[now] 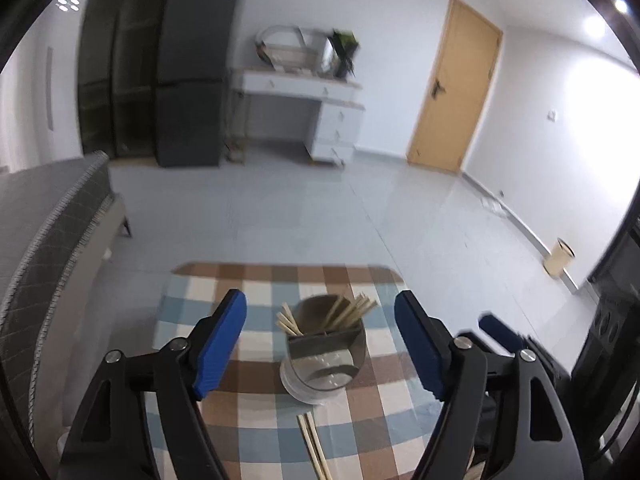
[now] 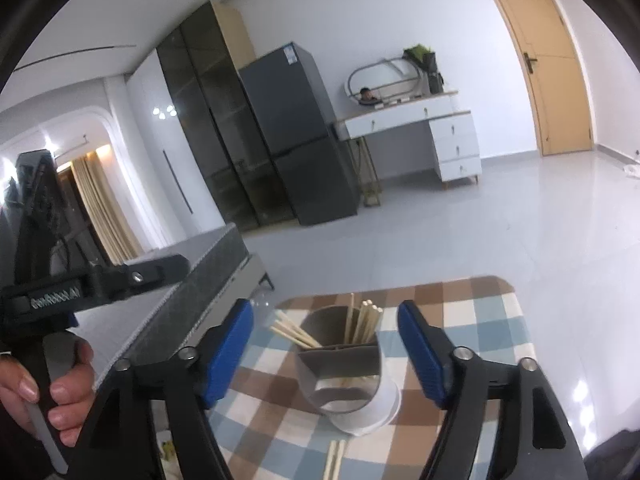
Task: Organize utensils
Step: 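Open both grippers to drop the chopsticks into the holder, then lower both tools to the last chopsticks and close the right gripper on one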
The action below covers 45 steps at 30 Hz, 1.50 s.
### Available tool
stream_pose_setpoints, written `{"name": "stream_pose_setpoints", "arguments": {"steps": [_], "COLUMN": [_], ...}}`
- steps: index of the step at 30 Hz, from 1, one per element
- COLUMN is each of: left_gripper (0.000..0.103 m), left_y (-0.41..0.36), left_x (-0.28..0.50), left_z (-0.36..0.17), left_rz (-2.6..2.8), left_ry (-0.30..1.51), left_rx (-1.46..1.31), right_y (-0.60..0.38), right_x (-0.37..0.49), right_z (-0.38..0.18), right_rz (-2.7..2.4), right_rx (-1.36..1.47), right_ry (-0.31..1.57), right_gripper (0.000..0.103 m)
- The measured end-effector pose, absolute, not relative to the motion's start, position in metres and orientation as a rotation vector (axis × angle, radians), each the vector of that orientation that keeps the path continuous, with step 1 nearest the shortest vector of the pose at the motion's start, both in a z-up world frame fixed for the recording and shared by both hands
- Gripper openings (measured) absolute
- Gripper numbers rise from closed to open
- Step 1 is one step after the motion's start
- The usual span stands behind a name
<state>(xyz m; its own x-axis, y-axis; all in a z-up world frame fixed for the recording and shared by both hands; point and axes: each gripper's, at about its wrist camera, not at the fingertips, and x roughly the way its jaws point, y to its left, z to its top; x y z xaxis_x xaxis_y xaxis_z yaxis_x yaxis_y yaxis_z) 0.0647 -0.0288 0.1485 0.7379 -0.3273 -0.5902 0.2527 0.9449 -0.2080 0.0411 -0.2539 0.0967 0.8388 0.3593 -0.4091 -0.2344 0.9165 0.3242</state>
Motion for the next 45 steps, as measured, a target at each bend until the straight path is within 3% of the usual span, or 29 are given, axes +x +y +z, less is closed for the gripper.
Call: {"name": "stream_pose_setpoints", "arguments": {"steps": [4, 8, 14, 32, 45], "left_gripper": [0.085, 0.096, 0.101, 0.101, 0.101], "left_y": [-0.014, -0.006, -0.005, 0.009, 0.004], "left_x": [0.036, 0.013, -0.012, -0.003, 0.027], "left_z": [0.165, 0.168, 0.156, 0.059, -0.003], "left_rz": [-0.281, -0.272, -0.247, -0.098, -0.083], "left_ry": [0.588, 0.542, 0.471, 0.519, 0.658], "left_rx": [-0.152, -0.158, -0.123, -0.109, -0.107], "right_y": [-0.25, -0.244, -0.232, -0.21, -0.207], "right_x": [0.013, -0.018, -0.048, -0.084, -0.032], "right_z": [0.107, 0.116, 0.123, 0.058, -0.005], "right_rz": [0.315, 0.312, 0.304, 0.247, 0.252], "right_rx": [0.274, 0.253, 0.222, 0.101, 0.103], "right_ry": [0.46, 0.398, 0.323, 0.31, 0.589], "right_gripper": [0.08, 0.093, 0.103, 0.103, 0.103]}}
